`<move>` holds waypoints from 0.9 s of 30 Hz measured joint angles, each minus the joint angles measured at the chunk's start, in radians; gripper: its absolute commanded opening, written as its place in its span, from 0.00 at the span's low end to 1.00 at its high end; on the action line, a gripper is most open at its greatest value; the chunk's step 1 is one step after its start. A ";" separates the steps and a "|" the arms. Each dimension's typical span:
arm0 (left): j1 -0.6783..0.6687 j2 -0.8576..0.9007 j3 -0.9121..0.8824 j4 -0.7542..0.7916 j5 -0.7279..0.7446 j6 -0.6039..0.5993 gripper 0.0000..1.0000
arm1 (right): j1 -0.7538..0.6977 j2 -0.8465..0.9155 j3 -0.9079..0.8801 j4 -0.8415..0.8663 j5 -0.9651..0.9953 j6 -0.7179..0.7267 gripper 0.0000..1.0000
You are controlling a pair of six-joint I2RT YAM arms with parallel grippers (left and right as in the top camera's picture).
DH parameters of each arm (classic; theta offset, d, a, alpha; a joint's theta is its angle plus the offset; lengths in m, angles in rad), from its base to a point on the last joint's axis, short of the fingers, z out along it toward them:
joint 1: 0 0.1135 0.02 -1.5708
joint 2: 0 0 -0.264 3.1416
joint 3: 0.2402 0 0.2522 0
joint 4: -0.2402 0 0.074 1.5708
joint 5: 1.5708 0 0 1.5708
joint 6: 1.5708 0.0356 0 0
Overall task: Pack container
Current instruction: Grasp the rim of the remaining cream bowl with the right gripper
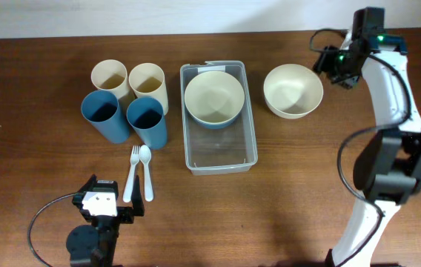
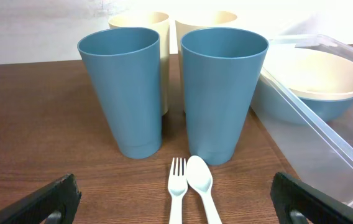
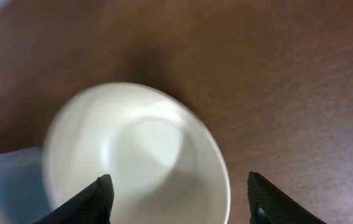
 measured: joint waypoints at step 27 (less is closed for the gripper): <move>0.000 0.000 0.000 0.000 0.000 0.000 1.00 | -0.001 0.218 0.000 -0.040 0.021 -0.027 0.11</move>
